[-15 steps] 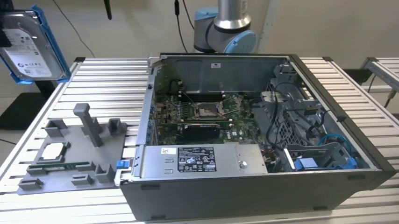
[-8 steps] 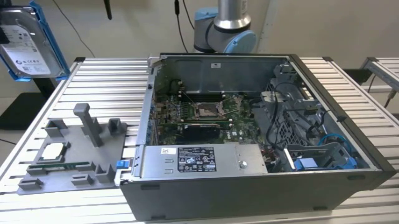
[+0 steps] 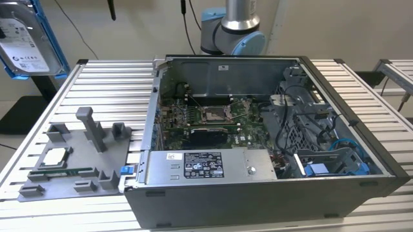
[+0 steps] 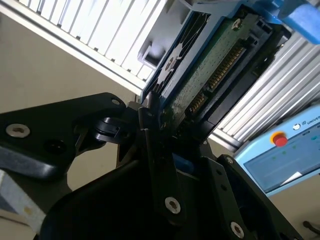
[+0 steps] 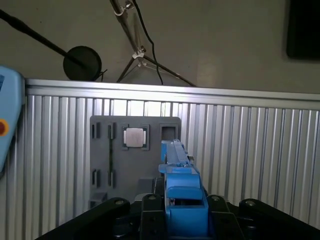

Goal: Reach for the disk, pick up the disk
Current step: 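Pick up the disk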

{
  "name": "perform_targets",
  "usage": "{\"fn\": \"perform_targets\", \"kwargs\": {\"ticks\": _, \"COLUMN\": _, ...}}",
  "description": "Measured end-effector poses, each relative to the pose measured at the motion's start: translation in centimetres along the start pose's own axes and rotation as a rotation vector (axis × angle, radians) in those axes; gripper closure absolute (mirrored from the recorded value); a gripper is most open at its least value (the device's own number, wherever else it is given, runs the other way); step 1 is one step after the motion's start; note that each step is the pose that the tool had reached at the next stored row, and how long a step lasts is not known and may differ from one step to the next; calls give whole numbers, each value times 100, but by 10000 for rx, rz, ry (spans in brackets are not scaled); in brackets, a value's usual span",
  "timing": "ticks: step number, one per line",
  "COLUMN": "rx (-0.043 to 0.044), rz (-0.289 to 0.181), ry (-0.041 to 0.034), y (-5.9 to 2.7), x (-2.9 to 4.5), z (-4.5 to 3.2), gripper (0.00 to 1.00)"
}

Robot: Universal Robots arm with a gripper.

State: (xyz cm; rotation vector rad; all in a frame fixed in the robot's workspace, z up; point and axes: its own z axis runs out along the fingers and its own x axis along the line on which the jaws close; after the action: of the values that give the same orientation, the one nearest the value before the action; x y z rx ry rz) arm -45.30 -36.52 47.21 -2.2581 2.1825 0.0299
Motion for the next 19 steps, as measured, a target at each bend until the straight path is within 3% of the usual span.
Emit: {"fn": "perform_targets", "kwargs": {"ticks": 19, "rx": -1, "rz": 0, "ry": 1, "y": 3, "x": -4, "z": -260, "gripper": 100}}
